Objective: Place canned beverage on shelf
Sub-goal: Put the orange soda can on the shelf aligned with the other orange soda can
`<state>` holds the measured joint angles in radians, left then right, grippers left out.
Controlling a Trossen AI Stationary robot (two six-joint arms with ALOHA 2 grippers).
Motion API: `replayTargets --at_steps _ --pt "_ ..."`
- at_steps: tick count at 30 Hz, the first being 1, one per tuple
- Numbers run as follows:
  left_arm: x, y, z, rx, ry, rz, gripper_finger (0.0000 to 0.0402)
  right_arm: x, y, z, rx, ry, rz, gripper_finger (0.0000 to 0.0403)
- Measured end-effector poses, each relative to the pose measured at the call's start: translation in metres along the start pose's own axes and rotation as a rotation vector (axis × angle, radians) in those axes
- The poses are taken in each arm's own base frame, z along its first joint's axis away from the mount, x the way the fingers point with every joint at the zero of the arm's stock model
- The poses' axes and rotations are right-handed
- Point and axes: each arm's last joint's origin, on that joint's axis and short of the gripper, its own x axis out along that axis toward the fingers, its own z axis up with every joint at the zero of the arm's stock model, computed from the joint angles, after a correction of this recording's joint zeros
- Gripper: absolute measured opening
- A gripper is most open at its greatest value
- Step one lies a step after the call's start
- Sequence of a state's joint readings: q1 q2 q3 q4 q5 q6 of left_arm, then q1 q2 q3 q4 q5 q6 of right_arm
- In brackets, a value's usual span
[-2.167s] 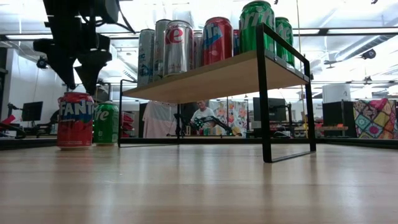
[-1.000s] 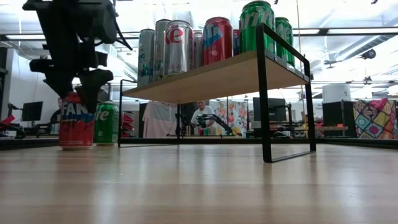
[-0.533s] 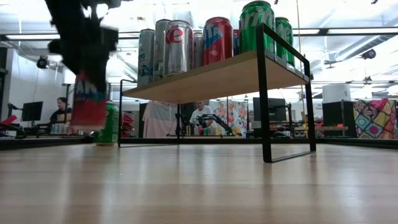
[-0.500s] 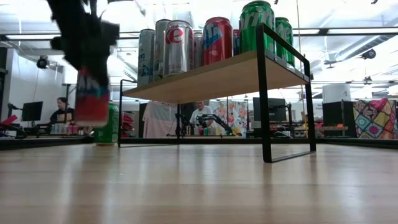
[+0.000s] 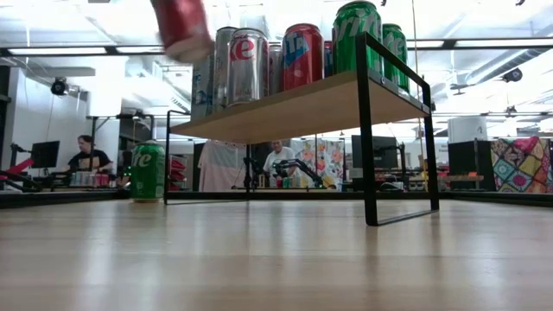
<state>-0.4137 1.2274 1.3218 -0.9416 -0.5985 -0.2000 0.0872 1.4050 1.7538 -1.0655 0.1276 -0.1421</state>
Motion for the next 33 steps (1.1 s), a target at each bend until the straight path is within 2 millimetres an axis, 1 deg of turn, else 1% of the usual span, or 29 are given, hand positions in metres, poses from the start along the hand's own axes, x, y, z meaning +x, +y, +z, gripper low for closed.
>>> replayTargets --at_steps 3,7,11,17,21,26,30,33 --pt "0.002 -0.005 0.012 0.054 -0.074 -0.028 0.0291 -0.005 0.000 -0.002 0.002 -0.003 0.008 0.0009" --pt "0.012 -0.015 0.019 0.139 -0.107 -0.071 0.0291 -0.013 0.001 -0.007 0.010 0.014 0.043 0.0009" --pt "0.022 -0.025 0.029 0.177 -0.154 -0.081 0.0291 -0.025 0.000 -0.013 0.038 0.031 0.062 0.0009" --pt "0.034 -0.036 0.054 0.223 -0.155 -0.071 0.0291 -0.042 -0.001 -0.021 0.094 0.040 0.062 0.0009" --pt "0.046 -0.041 0.064 0.288 -0.088 -0.060 0.0291 -0.051 0.000 -0.026 0.128 0.052 0.064 0.0009" --pt "0.059 -0.036 0.082 0.316 -0.054 -0.039 0.0291 -0.057 0.004 -0.030 0.147 0.057 0.078 0.0009" --pt "0.075 -0.033 0.091 0.345 0.005 -0.104 0.0291 -0.060 0.010 -0.031 0.152 0.064 0.094 0.0009" --pt "0.082 -0.027 0.098 0.360 0.019 -0.119 0.0291 -0.061 0.015 -0.030 0.145 0.061 0.109 0.0009"
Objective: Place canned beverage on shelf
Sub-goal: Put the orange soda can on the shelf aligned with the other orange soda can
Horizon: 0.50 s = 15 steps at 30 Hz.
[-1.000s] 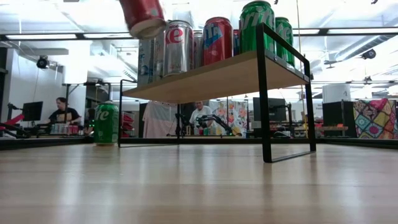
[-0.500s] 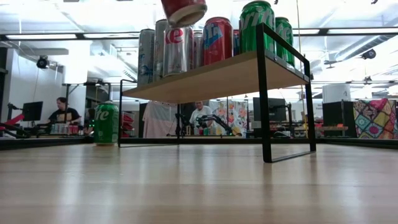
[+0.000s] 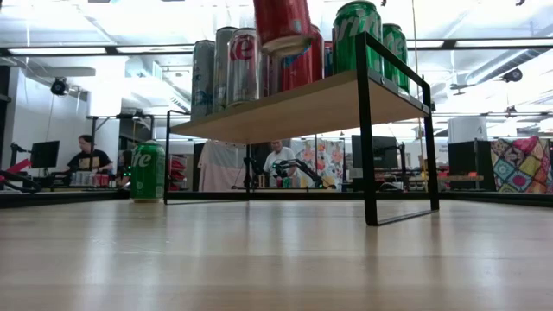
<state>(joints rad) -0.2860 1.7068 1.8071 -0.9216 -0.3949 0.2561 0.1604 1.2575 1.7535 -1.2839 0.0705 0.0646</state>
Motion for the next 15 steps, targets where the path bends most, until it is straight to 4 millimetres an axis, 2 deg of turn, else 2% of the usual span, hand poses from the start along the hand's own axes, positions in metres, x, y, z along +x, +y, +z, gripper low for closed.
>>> replayTargets --at_steps 9,15 --pt "0.012 0.013 0.008 0.059 0.028 -0.077 0.0291 -0.001 0.014 -0.001 -0.032 0.004 0.039 0.0009" --pt "0.021 0.017 0.006 0.085 0.052 -0.123 0.0291 -0.001 0.018 -0.002 -0.035 0.003 0.048 0.0009"
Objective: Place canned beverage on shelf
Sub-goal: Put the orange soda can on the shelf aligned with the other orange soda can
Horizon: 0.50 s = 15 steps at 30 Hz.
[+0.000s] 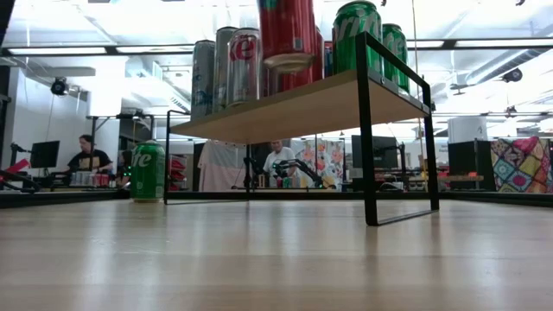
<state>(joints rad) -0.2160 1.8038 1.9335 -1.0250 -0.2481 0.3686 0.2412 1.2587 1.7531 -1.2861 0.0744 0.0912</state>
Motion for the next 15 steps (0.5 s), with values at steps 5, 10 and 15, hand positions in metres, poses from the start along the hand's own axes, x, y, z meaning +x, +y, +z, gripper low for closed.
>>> replayTargets --at_steps 5,10,15 --pt "0.005 0.004 -0.003 0.018 -0.004 -0.020 0.0291 0.000 0.002 0.000 0.008 0.001 0.002 0.0009" --pt "0.008 0.008 -0.004 0.013 -0.011 -0.009 0.0291 0.001 0.002 0.000 0.013 0.002 0.002 0.0009" --pt "0.009 0.012 -0.005 0.009 -0.013 0.000 0.0291 0.001 0.002 0.000 0.013 0.002 0.002 0.0009"
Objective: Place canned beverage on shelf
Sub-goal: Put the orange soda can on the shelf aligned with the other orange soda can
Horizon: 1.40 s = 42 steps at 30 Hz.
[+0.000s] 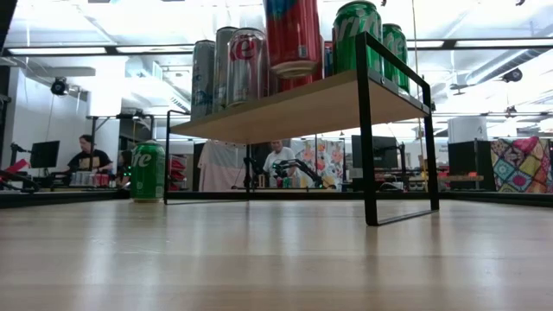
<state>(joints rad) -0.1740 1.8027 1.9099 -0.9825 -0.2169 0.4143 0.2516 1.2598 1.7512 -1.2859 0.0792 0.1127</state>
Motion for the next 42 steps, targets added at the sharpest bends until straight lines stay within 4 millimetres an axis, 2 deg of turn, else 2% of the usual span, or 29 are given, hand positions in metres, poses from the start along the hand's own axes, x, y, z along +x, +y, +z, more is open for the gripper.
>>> replayTargets --at_steps 8,16,25,32,42 --pt "0.004 0.011 -0.006 -0.028 0.008 -0.006 0.0291 0.000 0.000 0.000 0.000 0.000 0.000 0.0009" --pt "0.013 0.012 -0.008 -0.033 0.030 -0.012 0.0291 0.000 0.000 0.000 0.003 0.000 0.000 0.0009" --pt "0.014 0.012 -0.008 -0.055 0.029 -0.010 0.0291 0.000 0.000 0.000 0.011 0.000 0.000 0.0009" --pt "0.015 0.011 -0.008 -0.073 0.029 -0.009 0.0320 0.000 0.000 0.000 0.018 0.000 0.000 0.0009" --pt "0.019 0.011 -0.008 -0.091 0.035 -0.011 0.0322 0.000 0.000 0.000 0.027 0.000 0.000 0.0009"
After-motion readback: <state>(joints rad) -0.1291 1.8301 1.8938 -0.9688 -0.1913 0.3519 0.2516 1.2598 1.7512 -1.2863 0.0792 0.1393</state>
